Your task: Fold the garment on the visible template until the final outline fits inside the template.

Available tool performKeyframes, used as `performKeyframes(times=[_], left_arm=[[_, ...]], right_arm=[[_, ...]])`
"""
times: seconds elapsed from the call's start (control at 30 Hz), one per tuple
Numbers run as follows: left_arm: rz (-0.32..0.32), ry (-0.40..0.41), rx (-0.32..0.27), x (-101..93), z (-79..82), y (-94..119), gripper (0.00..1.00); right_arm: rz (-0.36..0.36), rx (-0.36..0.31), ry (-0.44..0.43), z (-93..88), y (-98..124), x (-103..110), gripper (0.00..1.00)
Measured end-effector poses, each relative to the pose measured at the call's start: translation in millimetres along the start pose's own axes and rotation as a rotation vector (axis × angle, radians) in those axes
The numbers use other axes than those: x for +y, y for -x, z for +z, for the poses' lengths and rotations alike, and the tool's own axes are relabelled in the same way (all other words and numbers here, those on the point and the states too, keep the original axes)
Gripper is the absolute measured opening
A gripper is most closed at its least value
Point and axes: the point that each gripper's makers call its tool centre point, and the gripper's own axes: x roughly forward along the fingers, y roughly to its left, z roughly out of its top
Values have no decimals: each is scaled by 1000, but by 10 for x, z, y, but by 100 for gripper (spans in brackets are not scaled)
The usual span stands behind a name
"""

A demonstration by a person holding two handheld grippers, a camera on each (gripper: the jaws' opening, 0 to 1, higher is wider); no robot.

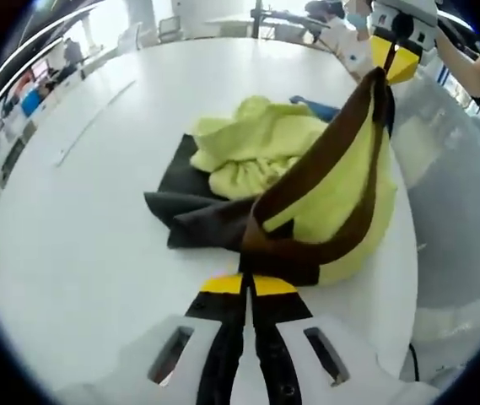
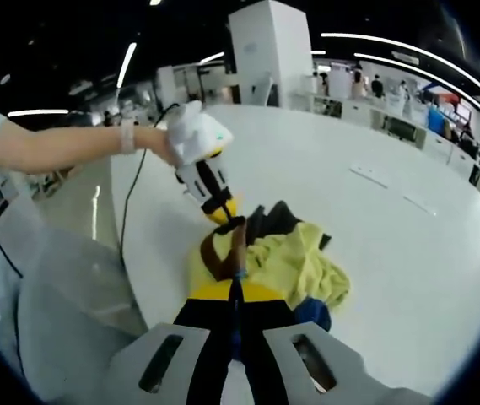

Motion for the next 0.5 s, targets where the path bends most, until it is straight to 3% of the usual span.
performKeyframes(times=[0.23,0.33,0.4,0.5], left_arm=[[19,-31,8,44,11,-8,4],[-4,-36,5,11,28,-23,5],[-52,-60,-4,-58,56,-44,6],[-42,-87,22,-30,60,-64,6]], right_arm=[[2,-5,-10,-6,7,-1,2],[6,-2,-13,-17,14,4,2],[10,1,-14,-27,21,12,2],[9,7,-8,-41,49,25,2]])
